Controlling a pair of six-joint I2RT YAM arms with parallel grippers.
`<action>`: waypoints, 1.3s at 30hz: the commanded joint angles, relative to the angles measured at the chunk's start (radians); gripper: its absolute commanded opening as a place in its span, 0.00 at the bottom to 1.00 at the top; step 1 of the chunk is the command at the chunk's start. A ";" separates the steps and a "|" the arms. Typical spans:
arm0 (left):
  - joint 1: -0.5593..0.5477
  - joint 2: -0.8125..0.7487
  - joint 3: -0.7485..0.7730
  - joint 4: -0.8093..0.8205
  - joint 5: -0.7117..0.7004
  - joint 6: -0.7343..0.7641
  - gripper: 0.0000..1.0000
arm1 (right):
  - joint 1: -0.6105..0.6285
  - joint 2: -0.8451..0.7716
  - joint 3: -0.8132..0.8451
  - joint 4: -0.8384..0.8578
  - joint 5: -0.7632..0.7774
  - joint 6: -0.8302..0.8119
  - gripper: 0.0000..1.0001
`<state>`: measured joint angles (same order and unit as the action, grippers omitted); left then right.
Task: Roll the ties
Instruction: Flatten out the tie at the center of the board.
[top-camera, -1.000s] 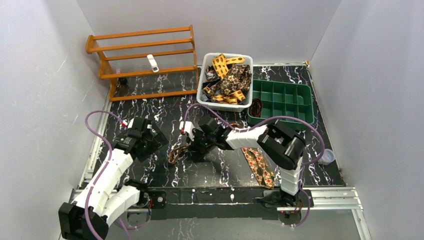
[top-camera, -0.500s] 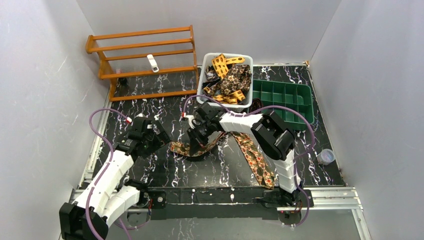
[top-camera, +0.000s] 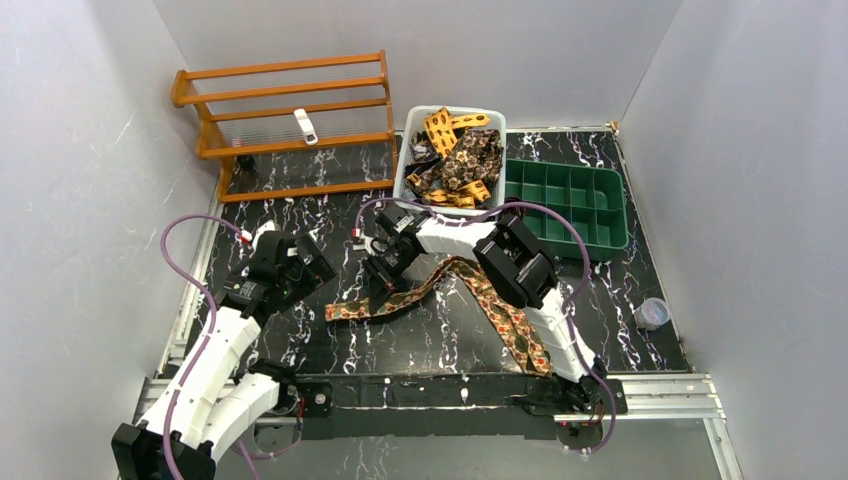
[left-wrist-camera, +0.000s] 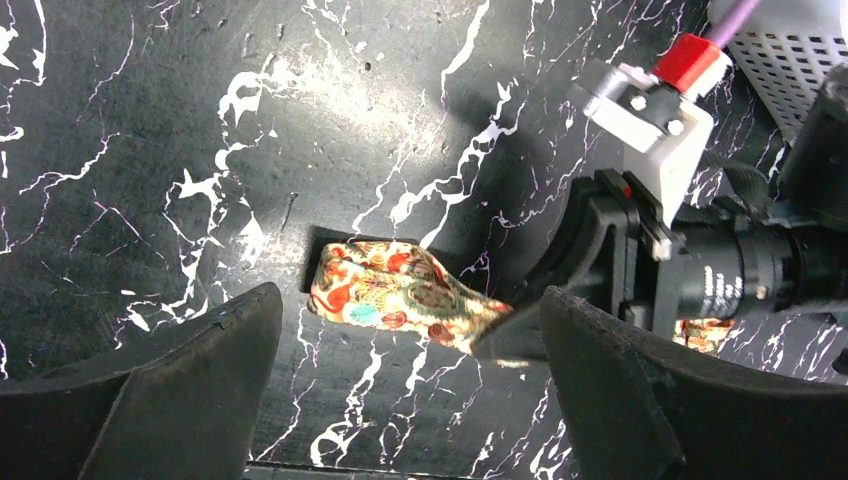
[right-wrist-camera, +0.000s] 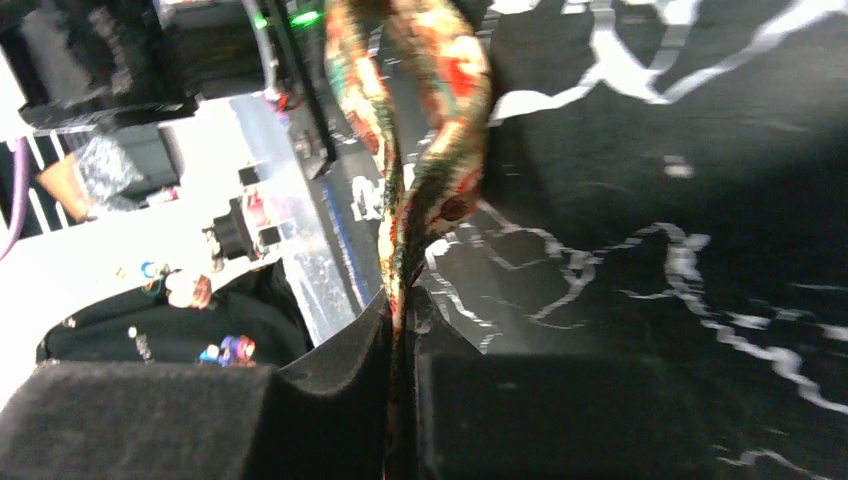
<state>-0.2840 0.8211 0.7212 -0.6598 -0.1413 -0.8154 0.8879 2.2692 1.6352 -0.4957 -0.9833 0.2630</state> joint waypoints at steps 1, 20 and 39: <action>0.004 0.011 0.005 -0.027 0.013 0.005 0.98 | -0.034 0.035 0.088 -0.110 0.148 0.037 0.27; 0.004 -0.003 -0.092 0.066 0.060 -0.049 0.98 | -0.102 -0.694 -0.544 0.297 0.803 -0.182 0.71; 0.004 -0.036 -0.166 -0.034 0.083 -0.125 0.98 | -0.151 -0.866 -0.912 0.649 0.779 -1.092 0.94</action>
<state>-0.2840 0.8047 0.5980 -0.6601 -0.0292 -0.8822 0.7582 1.3827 0.7246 0.0700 -0.1524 -0.6746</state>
